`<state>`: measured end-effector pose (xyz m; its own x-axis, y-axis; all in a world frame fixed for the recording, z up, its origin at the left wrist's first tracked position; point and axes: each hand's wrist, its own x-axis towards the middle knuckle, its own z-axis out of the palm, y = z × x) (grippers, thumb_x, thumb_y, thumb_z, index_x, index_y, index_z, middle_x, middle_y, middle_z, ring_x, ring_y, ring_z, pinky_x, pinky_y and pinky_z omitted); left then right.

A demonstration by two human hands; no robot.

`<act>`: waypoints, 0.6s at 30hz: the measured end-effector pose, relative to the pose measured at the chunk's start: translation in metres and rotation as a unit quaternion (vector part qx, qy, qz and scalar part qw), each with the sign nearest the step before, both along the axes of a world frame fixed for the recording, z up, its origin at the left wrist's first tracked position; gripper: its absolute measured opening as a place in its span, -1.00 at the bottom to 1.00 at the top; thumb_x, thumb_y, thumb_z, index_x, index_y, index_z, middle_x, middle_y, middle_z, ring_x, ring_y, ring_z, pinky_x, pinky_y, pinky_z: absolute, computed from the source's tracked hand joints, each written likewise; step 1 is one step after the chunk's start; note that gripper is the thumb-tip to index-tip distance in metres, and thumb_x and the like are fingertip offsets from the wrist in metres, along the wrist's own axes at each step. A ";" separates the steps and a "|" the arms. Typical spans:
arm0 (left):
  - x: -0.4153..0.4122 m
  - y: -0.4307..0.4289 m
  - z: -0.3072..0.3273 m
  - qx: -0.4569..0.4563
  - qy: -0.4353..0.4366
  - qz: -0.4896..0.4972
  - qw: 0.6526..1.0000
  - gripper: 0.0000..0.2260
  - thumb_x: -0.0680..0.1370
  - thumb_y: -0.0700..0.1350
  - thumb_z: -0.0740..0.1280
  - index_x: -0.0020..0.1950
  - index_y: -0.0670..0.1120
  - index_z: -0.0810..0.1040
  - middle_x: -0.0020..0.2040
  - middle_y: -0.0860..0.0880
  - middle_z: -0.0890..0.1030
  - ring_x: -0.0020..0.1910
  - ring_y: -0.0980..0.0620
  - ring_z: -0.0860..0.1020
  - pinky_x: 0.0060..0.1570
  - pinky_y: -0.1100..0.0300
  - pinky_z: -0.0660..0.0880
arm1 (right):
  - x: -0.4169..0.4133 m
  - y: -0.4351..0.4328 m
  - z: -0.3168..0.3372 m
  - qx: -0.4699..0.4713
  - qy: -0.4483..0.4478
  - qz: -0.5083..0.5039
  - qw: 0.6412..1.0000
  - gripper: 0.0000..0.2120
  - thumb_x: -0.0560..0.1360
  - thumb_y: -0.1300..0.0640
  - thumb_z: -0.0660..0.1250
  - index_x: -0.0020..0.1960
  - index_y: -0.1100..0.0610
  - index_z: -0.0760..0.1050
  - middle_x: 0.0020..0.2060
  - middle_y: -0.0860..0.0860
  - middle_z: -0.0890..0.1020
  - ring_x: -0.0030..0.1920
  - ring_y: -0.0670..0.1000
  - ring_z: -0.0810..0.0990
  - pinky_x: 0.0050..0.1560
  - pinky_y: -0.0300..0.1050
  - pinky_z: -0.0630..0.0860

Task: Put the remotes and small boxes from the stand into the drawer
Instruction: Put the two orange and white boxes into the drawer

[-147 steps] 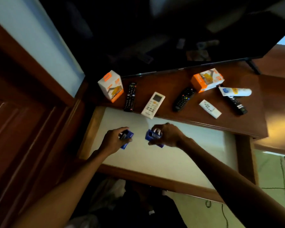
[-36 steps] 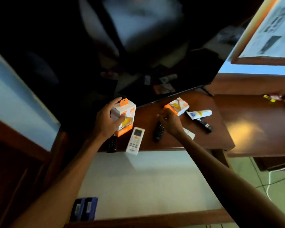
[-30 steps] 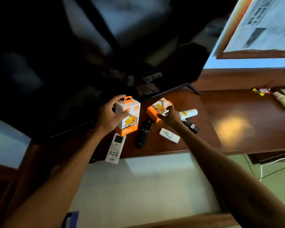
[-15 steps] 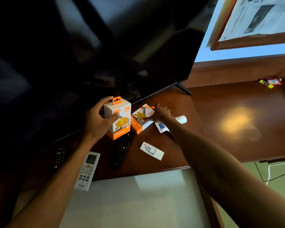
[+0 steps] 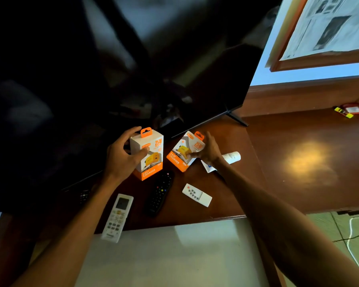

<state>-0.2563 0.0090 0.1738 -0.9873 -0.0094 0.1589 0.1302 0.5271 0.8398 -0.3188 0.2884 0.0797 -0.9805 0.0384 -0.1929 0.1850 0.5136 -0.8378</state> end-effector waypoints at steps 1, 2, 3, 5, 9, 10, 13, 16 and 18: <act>0.003 -0.003 0.003 0.003 0.003 -0.002 1.000 -0.49 0.48 -0.11 0.49 0.40 0.05 0.45 0.25 0.01 0.58 0.15 0.08 0.61 -0.23 0.40 0.58 | 0.004 -0.002 0.002 -0.006 0.003 -0.004 1.000 -0.13 0.20 0.14 0.65 0.38 0.11 0.27 0.29 0.12 0.45 0.29 0.15 0.47 0.23 0.13 0.53; 0.006 -0.008 0.007 0.009 0.006 -0.001 1.000 -0.49 0.48 -0.11 0.49 0.40 0.05 0.45 0.26 0.02 0.58 0.15 0.09 0.61 -0.22 0.39 0.59 | 0.009 -0.004 0.004 -0.017 0.016 -0.007 1.000 -0.17 0.21 0.15 0.64 0.36 0.10 0.29 0.28 0.10 0.48 0.28 0.14 0.50 0.19 0.11 0.56; 0.011 -0.012 0.011 0.018 0.010 0.003 1.000 -0.50 0.48 -0.11 0.49 0.40 0.04 0.46 0.25 0.03 0.58 0.15 0.11 0.61 -0.21 0.38 0.59 | 0.016 -0.006 0.011 -0.026 0.029 -0.012 0.999 -0.22 0.23 0.18 0.63 0.33 0.09 0.31 0.25 0.07 0.51 0.25 0.12 0.53 0.15 0.08 0.59; 0.025 -0.024 0.017 0.041 0.025 0.019 0.999 -0.52 0.48 -0.13 0.49 0.38 0.03 0.48 0.23 0.05 0.59 0.14 0.14 0.61 -0.18 0.38 0.58 | 0.030 -0.015 0.025 -0.057 0.075 -0.030 0.995 -0.27 0.26 0.25 0.60 0.32 0.08 0.31 0.21 0.04 0.54 0.21 0.09 0.57 0.09 0.05 0.63; 0.062 -0.058 0.024 0.092 0.044 0.039 0.994 -0.55 0.47 -0.15 0.50 0.34 -0.02 0.52 0.16 0.04 0.63 0.10 0.16 0.63 -0.14 0.38 0.55 | 0.058 -0.047 0.070 -0.134 0.139 -0.048 0.980 -0.26 0.31 0.25 0.57 0.38 0.00 0.29 0.20 0.07 0.56 0.14 0.03 0.63 0.02 0.05 0.66; 0.072 -0.069 0.025 0.102 0.040 0.039 0.993 -0.55 0.47 -0.15 0.50 0.34 -0.02 0.52 0.15 0.03 0.64 0.09 0.14 0.63 -0.13 0.36 0.55 | 0.066 -0.058 0.081 -0.138 0.150 -0.043 0.978 -0.28 0.32 0.20 0.57 0.37 -0.02 0.31 0.19 0.06 0.58 0.14 0.02 0.64 0.04 0.07 0.65; 0.100 -0.109 0.027 0.115 0.024 0.031 0.993 -0.53 0.47 -0.13 0.50 0.35 -0.01 0.50 0.15 0.02 0.65 0.09 0.13 0.64 -0.10 0.33 0.57 | 0.092 -0.102 0.107 -0.135 0.157 0.000 0.978 -0.33 0.33 0.16 0.56 0.35 -0.04 0.36 0.18 0.00 0.61 0.13 -0.03 0.65 0.08 0.08 0.64; 0.132 -0.158 0.027 0.116 -0.008 0.023 0.993 -0.50 0.47 -0.14 0.50 0.39 0.03 0.48 0.14 0.02 0.66 0.08 0.13 0.65 -0.08 0.24 0.61 | 0.123 -0.152 0.118 -0.138 0.135 0.064 0.979 -0.34 0.36 0.24 0.54 0.38 0.02 0.37 0.14 -0.06 0.62 0.10 -0.06 0.66 0.09 0.00 0.64; 0.157 -0.192 0.020 0.132 -0.038 0.020 0.990 -0.52 0.48 -0.18 0.49 0.37 0.05 0.50 0.14 -0.02 0.67 0.08 0.08 0.66 -0.06 0.13 0.64 | 0.146 -0.184 0.117 -0.120 0.112 0.107 0.981 -0.33 0.36 0.24 0.54 0.39 0.04 0.35 0.11 -0.10 0.61 0.08 -0.08 0.67 0.09 -0.03 0.64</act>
